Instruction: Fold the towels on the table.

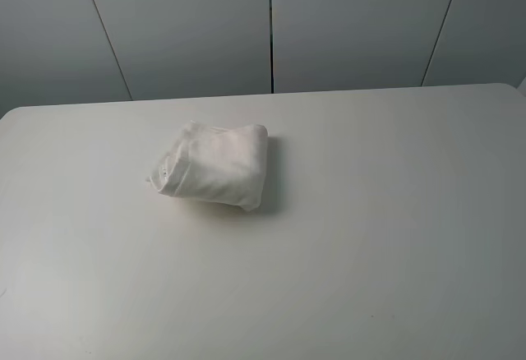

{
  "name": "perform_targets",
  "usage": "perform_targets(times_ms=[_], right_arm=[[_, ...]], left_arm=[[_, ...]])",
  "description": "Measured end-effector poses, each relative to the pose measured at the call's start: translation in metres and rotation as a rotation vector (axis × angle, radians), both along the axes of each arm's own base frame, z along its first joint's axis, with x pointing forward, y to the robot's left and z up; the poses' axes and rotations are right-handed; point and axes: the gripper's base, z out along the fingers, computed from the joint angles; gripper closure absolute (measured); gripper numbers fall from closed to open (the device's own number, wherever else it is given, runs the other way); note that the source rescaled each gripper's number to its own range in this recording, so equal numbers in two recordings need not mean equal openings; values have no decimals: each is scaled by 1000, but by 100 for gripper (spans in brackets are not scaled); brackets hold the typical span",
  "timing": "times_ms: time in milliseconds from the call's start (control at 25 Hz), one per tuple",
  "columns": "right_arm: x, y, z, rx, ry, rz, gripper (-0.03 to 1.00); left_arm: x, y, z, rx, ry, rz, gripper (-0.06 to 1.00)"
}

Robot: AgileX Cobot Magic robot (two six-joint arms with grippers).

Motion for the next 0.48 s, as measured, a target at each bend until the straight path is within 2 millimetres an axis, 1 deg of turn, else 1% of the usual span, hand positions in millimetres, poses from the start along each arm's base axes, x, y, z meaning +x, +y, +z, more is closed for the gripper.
perform_targets(times_ms=[480], right_arm=[[0, 0, 0, 0, 0, 0, -3]], left_arm=[[0, 0, 0, 0, 2, -2, -5]])
